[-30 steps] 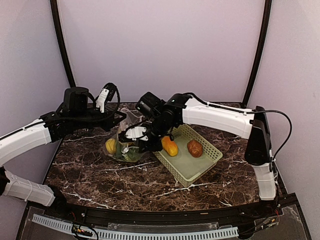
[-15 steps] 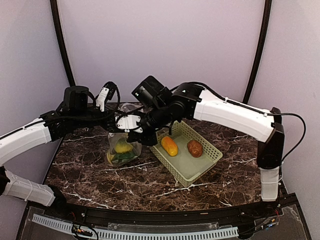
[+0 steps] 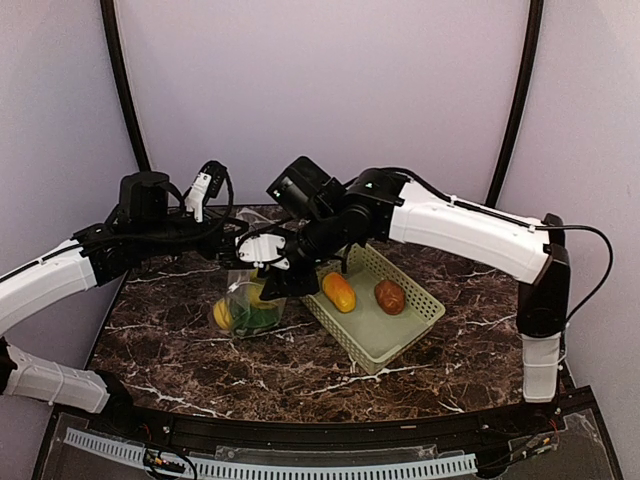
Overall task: Place the food in the zip-top bag and seal the zipper
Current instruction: Adjust the zipper food storage bag at the center of the board, then pick up the fake fruit from the bin.
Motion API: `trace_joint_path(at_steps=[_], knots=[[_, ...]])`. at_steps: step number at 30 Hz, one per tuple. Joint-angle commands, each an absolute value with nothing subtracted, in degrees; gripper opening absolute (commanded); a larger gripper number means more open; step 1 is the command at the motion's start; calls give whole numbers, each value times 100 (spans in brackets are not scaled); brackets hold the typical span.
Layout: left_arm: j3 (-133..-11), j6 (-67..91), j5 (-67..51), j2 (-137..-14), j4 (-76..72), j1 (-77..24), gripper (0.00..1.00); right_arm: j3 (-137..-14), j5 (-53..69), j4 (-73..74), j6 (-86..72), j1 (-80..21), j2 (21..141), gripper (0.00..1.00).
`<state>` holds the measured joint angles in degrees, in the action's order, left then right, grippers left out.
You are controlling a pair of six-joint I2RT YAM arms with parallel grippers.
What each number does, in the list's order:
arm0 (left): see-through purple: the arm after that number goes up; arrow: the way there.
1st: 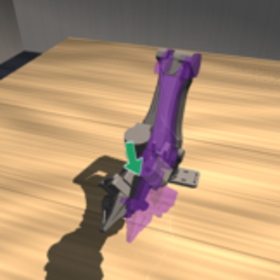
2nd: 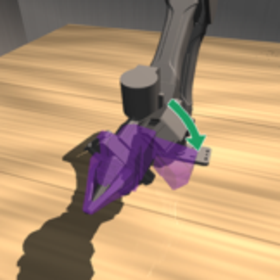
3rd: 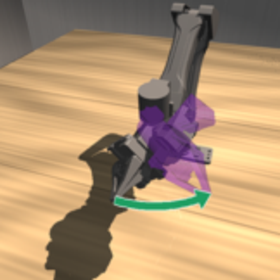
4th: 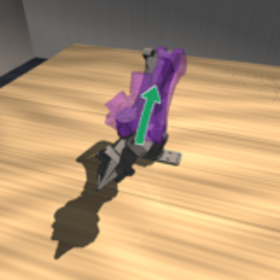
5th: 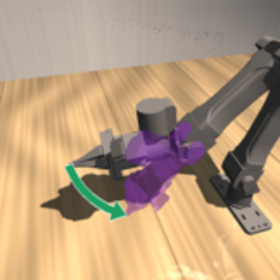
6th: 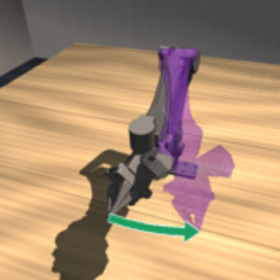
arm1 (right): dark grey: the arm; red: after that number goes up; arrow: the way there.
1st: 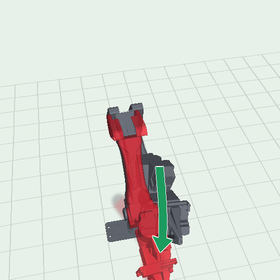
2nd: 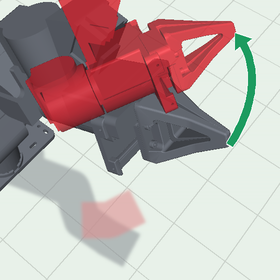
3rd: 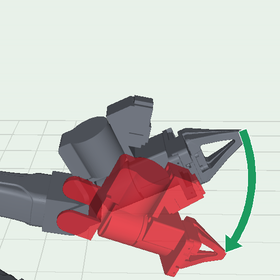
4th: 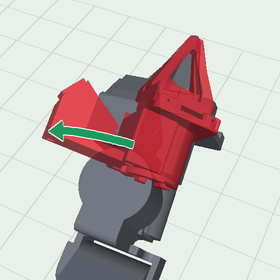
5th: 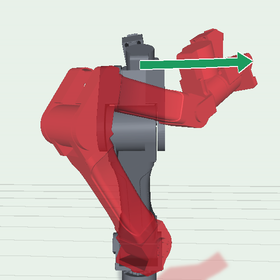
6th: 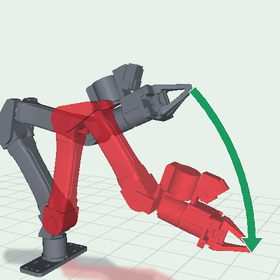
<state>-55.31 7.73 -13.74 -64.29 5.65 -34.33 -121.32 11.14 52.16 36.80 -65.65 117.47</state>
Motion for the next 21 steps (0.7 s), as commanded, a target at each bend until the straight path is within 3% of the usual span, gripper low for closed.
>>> trace_joint_path(at_steps=[1, 9, 21], knots=[[-5638, 735, -1467, -6428, 578, -3401, 1, -11537, 1378, 5119, 3579, -6494, 10944, 43], [-5667, 670, -1377, -6496, 645, -3401, 1, -10529, 1648, 4864, 3434, -5969, 10156, 47], [-5660, 606, -1249, -6459, 668, -3384, 1, -8850, 1334, 3797, 2750, -4882, 9484, 45]])
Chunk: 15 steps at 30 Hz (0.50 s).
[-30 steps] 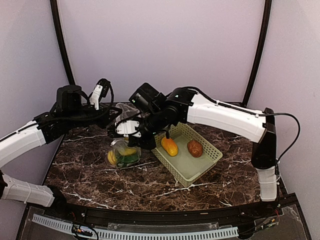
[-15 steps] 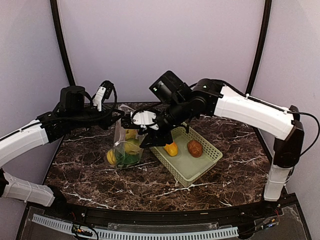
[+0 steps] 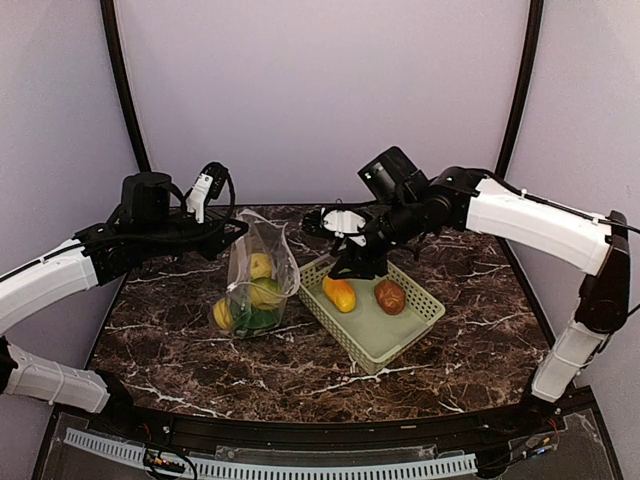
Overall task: Place the food in the zip-top bag and seal the zipper
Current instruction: Pick up the fake fruit from the bin.
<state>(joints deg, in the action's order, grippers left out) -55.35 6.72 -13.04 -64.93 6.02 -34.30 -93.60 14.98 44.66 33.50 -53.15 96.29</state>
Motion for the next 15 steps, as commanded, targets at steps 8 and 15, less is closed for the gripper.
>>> trace_joint_path(at_steps=[8, 15], knots=[[-5649, 604, -1251, -6454, 654, -3384, 1, -8412, 1114, 3729, 1359, -4350, 10528, 60], [-5641, 603, -1215, -6459, 659, -3378, 1, -8957, 1621, 3928, 907, -4184, 11384, 78]])
